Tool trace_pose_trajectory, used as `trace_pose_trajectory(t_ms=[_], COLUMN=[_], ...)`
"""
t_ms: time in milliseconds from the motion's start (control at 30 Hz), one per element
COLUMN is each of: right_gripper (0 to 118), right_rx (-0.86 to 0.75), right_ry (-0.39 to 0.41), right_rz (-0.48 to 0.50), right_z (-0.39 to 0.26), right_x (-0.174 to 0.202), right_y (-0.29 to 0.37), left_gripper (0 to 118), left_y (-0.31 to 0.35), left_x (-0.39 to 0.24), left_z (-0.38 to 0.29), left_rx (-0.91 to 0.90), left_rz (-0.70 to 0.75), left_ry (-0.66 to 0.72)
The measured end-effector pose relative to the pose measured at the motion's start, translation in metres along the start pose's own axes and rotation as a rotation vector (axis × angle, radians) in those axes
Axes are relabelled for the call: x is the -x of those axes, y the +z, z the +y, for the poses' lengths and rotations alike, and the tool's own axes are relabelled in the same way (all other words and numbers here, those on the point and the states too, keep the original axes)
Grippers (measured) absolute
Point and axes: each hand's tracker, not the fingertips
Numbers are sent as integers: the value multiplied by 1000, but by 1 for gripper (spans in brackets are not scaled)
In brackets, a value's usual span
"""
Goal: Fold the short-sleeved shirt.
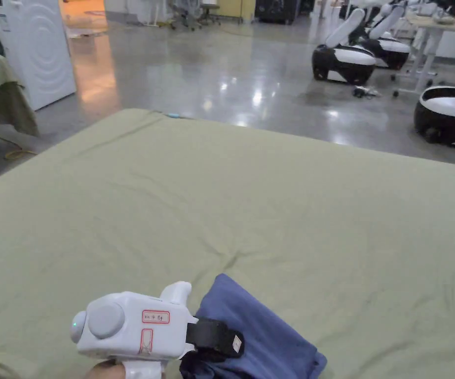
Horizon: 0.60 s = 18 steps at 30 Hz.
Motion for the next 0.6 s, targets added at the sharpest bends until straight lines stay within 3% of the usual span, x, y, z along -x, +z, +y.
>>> trace_pose_trajectory(t_ms=[200, 300, 500, 533, 600], right_gripper=[7, 7, 7, 7, 7], right_rx=[-20, -20, -2, -5, -6], right_ry=[16, 36, 76, 80, 87], right_rz=[-6, 6, -11, -12, -13], right_z=[-8, -11, -10, -9, -7], right_x=[30, 46, 65, 68, 72], right_y=[-16, -20, -25, -25, -26], left_gripper=[28, 28, 28, 48, 103], left_y=[120, 169, 215, 215, 223], left_x=[122, 170, 244, 246, 243], left_z=[55, 80, 97, 95, 91], left_rx=[-94, -122, -94, -90, -118], left_rz=[172, 306, 360, 377, 457], left_ry=[88, 58, 83, 75, 15])
